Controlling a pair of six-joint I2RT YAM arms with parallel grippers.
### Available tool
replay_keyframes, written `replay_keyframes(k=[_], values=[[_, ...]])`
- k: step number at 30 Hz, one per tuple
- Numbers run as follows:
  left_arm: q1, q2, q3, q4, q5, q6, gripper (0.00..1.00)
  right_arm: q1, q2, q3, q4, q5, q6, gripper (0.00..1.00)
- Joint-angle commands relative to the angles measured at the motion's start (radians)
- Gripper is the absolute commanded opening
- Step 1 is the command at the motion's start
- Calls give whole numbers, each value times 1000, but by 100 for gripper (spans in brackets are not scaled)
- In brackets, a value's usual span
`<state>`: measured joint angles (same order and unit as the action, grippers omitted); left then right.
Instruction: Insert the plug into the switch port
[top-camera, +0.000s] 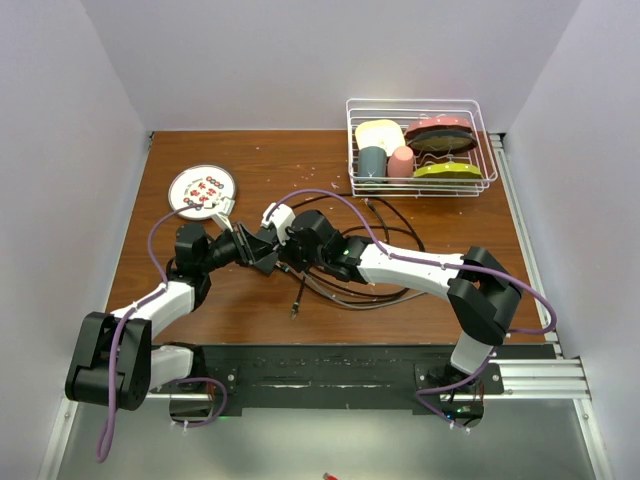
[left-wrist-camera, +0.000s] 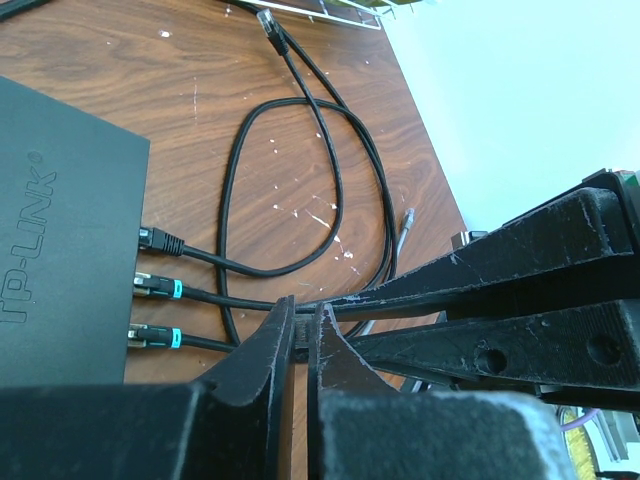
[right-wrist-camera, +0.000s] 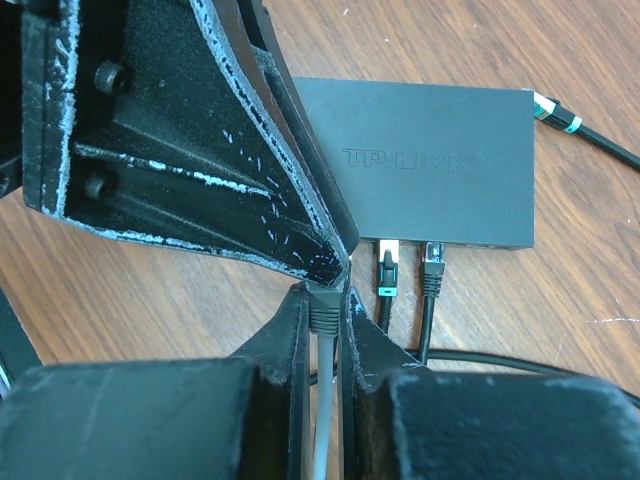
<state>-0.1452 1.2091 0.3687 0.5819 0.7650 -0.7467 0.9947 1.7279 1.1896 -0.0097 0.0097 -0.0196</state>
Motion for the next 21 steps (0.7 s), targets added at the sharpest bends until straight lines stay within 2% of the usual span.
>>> replay_keyframes(k=[1, 2, 4, 5, 7, 10, 14, 21], values=[[-2, -23, 39, 24, 16, 30, 27, 7, -7, 22, 51, 21, 12, 0], [-2, -25, 47, 3, 10, 38, 49, 9, -8, 19, 48, 22, 12, 0], [-2, -32, 53, -25, -24, 64, 67, 9, -16, 15, 42, 26, 7, 0], [-2, -45, 61, -60, -44, 73, 84, 7, -19, 8, 39, 27, 7, 0], [-2, -59, 76, -99, -102, 99, 96, 9, -27, 1, 37, 35, 4, 0], [-1, -80, 102, -175, -176, 134, 100, 9, -39, -10, 28, 38, 1, 0], [-1, -92, 140, -266, -251, 182, 100, 9, -51, -15, 13, 45, -8, 0], [2, -54, 214, -329, -343, 265, 98, -5, -60, -19, -41, 101, -26, 0]])
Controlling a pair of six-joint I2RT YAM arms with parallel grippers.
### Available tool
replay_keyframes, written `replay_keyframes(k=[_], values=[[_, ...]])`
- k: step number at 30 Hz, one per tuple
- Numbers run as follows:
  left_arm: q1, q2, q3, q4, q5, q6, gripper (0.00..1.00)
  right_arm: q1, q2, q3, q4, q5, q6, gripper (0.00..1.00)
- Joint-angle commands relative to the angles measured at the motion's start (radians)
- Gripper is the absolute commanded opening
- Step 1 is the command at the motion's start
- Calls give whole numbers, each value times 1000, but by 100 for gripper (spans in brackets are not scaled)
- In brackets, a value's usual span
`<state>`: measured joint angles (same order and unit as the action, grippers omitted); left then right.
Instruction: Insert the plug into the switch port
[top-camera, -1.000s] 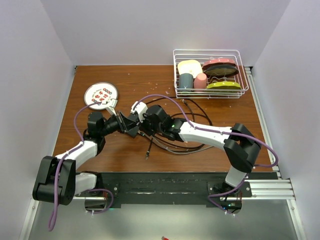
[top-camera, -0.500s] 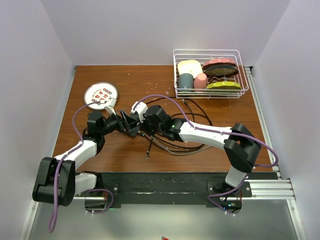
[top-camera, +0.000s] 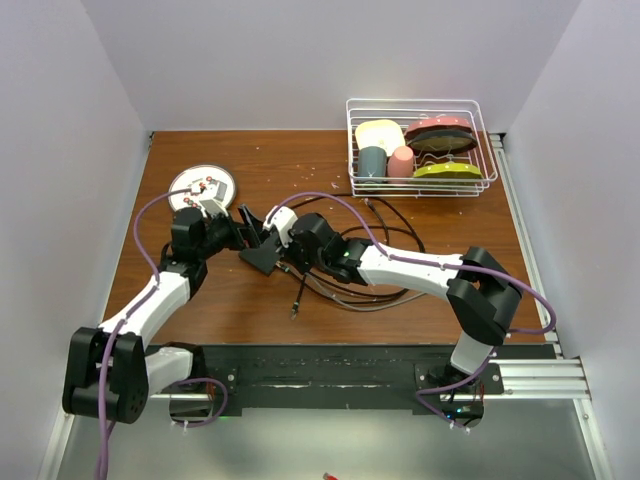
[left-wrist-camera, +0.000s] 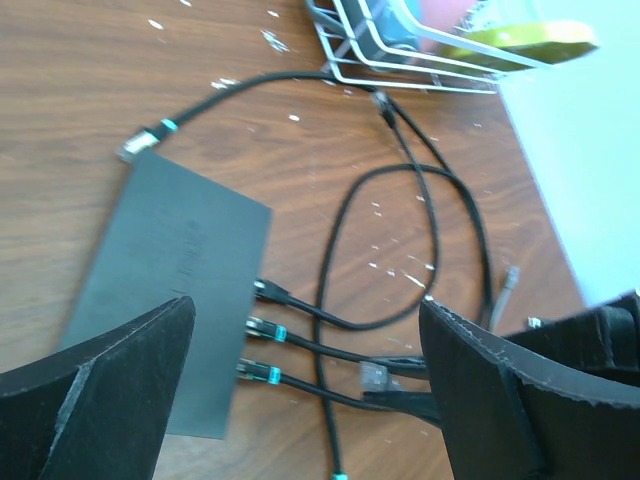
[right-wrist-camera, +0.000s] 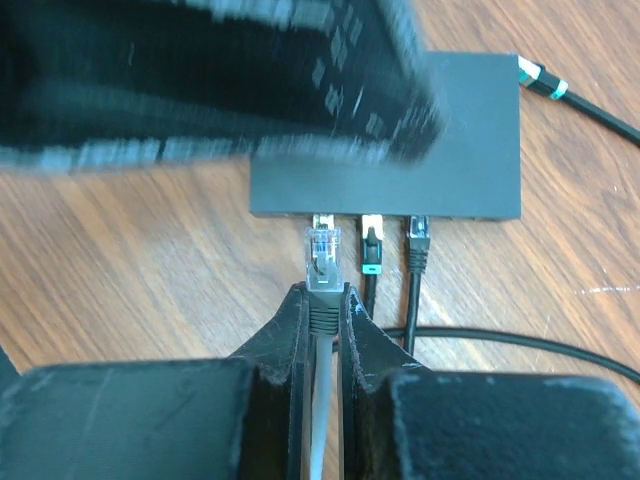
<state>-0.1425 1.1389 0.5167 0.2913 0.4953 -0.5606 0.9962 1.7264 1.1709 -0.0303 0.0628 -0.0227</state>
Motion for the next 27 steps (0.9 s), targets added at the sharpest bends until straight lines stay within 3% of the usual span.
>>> replay_keyframes(k=[1, 13, 27], values=[[0, 25, 80, -35, -75, 91, 98, -17, -62, -1, -23, 49, -26, 0], [7, 258, 184, 34, -87, 163, 96, -168, 10, 27, -40, -35, -13, 0], [30, 412, 187, 120, -69, 191, 95, -234, 320, 187, -28, -60, 55, 0]])
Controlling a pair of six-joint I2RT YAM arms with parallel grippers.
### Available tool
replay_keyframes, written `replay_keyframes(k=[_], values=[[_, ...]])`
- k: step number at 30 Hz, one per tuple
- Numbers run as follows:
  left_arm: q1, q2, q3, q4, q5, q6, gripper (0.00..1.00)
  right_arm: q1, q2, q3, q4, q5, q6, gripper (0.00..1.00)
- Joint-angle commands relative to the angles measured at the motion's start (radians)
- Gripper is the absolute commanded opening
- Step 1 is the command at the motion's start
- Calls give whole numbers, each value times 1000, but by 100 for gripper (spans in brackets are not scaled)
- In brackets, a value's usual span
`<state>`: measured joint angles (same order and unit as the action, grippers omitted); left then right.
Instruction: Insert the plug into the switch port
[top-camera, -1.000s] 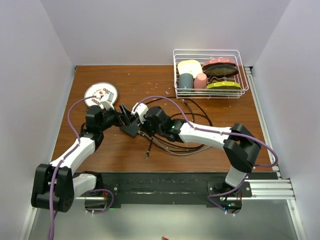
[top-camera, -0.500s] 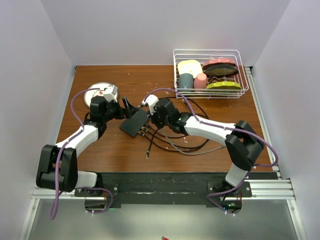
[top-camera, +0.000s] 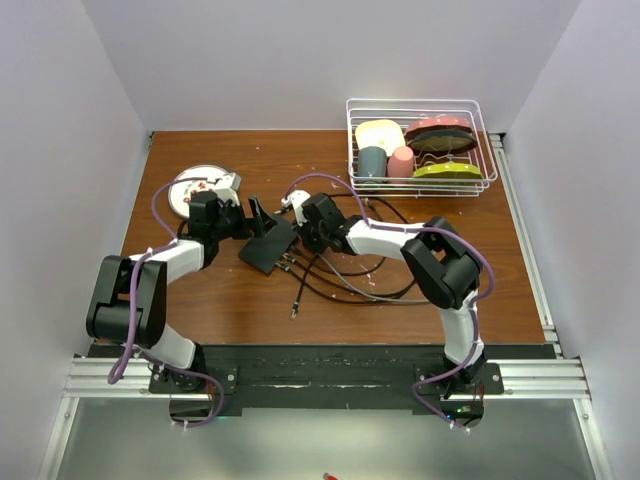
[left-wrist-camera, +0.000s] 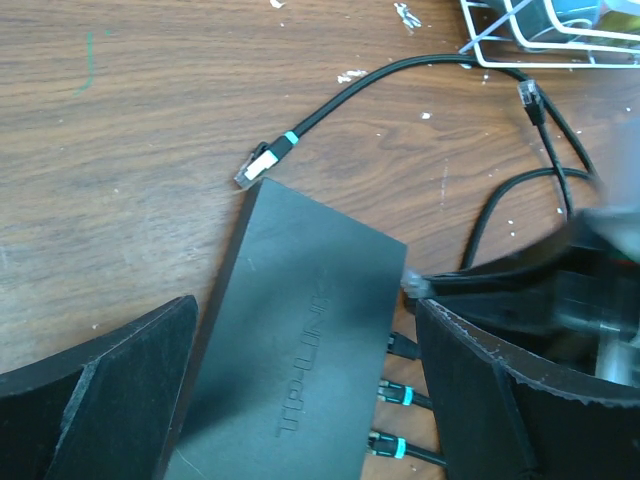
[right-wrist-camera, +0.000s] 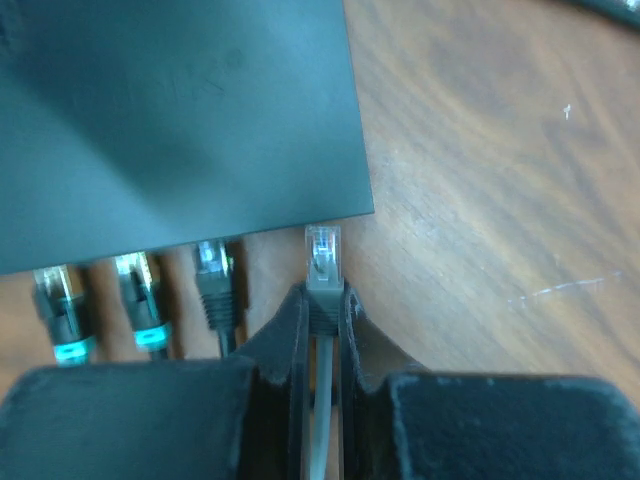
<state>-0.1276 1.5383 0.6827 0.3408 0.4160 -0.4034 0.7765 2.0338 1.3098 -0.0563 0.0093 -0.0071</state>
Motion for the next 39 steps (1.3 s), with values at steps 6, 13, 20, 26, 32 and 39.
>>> replay_keyframes(k=[6, 13, 20, 26, 32, 39], values=[[26, 40, 17, 109, 24, 31, 94, -14, 16, 40, -92, 3, 61, 0], [32, 112, 37, 179, 20, 32, 93, -13, 8, 20, -226, -6, 49, 0], [34, 178, 40, 233, -9, 40, 91, -6, 0, 25, -287, -11, 33, 0], [32, 240, 48, 291, 10, 43, 88, 17, 39, 109, -358, 21, 13, 0], [32, 253, 43, 306, 36, 41, 81, 23, 77, 170, -378, 20, -17, 0], [32, 253, 29, 323, 66, 44, 74, 32, 126, 227, -384, 9, -11, 0]])
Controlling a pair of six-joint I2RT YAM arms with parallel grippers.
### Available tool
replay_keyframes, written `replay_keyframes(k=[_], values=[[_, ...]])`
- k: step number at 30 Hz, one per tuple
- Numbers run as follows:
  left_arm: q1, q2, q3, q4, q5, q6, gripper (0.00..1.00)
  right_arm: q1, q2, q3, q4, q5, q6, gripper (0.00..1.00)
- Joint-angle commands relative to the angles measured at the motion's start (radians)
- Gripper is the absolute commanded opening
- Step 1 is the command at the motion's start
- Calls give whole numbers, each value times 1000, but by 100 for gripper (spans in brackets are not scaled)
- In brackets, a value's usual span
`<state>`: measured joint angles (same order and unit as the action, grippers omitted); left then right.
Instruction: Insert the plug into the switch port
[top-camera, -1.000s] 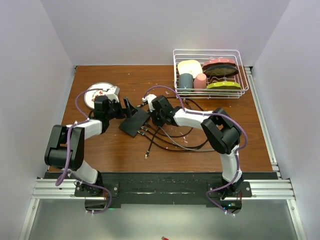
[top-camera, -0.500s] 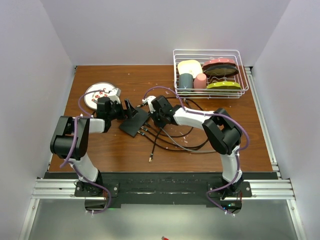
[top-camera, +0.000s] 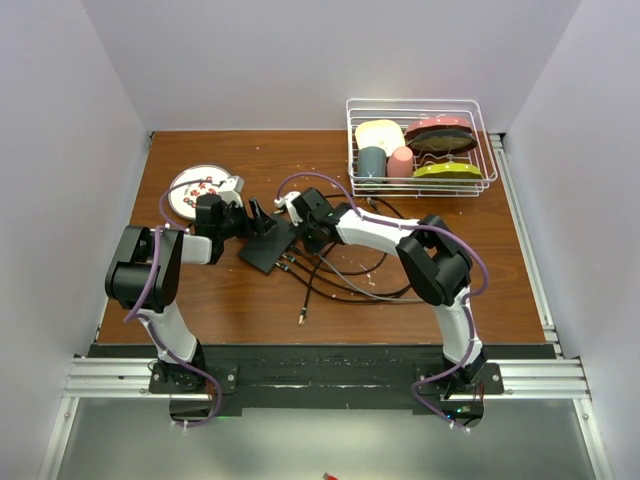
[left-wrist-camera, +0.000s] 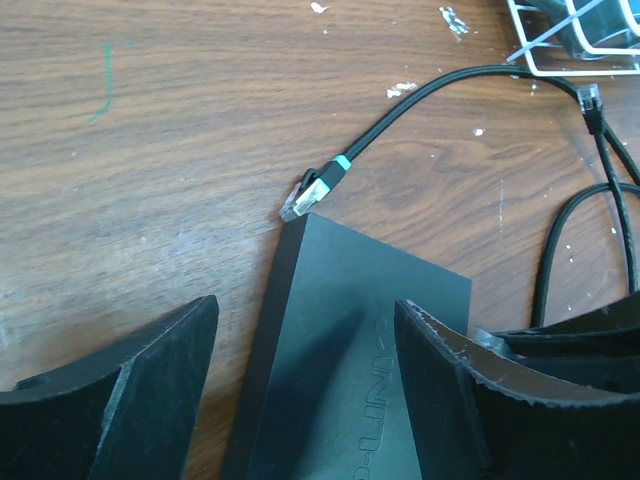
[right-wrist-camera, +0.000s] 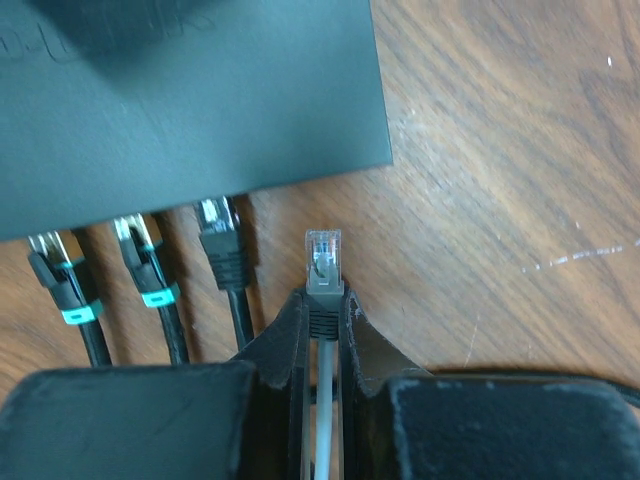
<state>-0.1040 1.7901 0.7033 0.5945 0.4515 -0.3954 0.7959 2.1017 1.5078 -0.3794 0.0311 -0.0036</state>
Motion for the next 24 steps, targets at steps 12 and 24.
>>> replay_keyframes(k=[12, 24], values=[[9, 5, 5, 77, 42, 38, 70, 14, 115, 127, -144, 9, -9, 0], [7, 15, 12, 85, 76, 40, 66, 14, 150, 233, -259, 24, -19, 0]])
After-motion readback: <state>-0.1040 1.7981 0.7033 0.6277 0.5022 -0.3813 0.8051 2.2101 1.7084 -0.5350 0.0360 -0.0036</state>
